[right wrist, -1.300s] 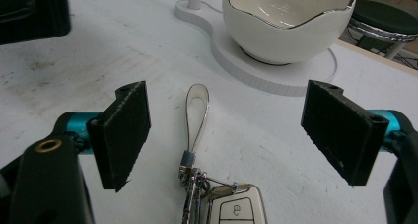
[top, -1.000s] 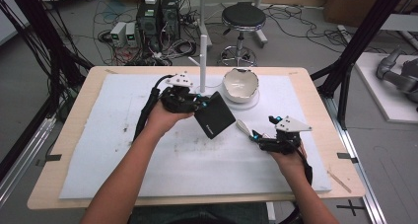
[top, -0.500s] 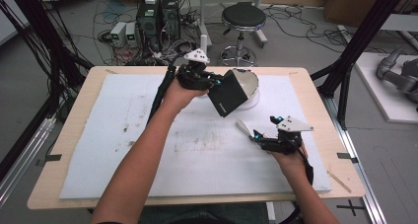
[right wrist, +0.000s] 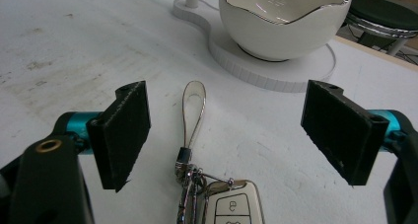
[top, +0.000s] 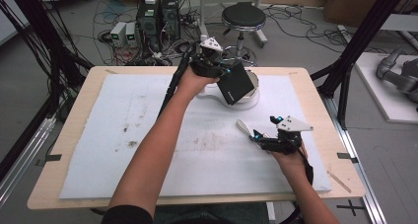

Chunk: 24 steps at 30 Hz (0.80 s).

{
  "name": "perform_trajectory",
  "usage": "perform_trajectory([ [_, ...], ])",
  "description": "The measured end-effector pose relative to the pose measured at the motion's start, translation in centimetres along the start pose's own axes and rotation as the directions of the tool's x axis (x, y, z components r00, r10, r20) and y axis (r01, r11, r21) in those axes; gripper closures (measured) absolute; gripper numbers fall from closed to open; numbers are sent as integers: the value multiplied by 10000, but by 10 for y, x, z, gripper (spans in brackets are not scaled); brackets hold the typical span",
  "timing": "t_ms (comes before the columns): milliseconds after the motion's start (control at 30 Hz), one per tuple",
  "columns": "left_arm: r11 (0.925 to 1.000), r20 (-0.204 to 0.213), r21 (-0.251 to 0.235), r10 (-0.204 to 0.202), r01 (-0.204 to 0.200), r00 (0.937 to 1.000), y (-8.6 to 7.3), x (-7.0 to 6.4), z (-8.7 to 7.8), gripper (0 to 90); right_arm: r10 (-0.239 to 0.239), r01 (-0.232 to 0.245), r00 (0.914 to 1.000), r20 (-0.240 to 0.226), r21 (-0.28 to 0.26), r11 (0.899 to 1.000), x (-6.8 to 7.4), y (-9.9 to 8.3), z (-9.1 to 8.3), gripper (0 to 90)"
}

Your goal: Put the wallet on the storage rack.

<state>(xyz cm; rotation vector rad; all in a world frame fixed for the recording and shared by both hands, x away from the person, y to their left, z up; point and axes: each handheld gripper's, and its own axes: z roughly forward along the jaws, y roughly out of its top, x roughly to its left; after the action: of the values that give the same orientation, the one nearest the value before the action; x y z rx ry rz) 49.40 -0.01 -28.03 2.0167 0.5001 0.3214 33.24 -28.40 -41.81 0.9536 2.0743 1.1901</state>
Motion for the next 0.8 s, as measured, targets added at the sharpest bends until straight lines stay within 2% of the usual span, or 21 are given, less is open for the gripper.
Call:
perform_trajectory([
  [100, 10000, -26, 82, 36, -35, 10000, 3, 3, 8, 816, -4, 4, 10000, 22, -23, 10000, 0, 0, 0, 191],
  [200, 9999, -208, 158, 65, -62, 9998, 8, 8, 25, 816, -15, 15, 10000, 26, -32, 10000, 0, 0, 0, 191],
  [367, 9995, -414, 306, -79, 92, 9991, 8, 18, 42, 815, 48, -48, 10000, -12, -23, 10000, -1, -1, -1, 191],
  [467, 9987, -542, 509, -69, 97, 9985, 8, 23, 49, 816, 68, -68, 10000, -25, -11, 10000, -3, -2, -1, 191],
  [600, 9986, -655, 514, -55, 89, 9978, 7, 27, 52, 815, 109, -109, 9999, -39, -1, 9999, -5, -4, -1, 191],
  [800, 9984, -1197, 557, 4, 63, 9928, 6, 31, 58, 815, 116, -116, 9999, -20, -13, 9999, -5, -4, -1, 191],
])
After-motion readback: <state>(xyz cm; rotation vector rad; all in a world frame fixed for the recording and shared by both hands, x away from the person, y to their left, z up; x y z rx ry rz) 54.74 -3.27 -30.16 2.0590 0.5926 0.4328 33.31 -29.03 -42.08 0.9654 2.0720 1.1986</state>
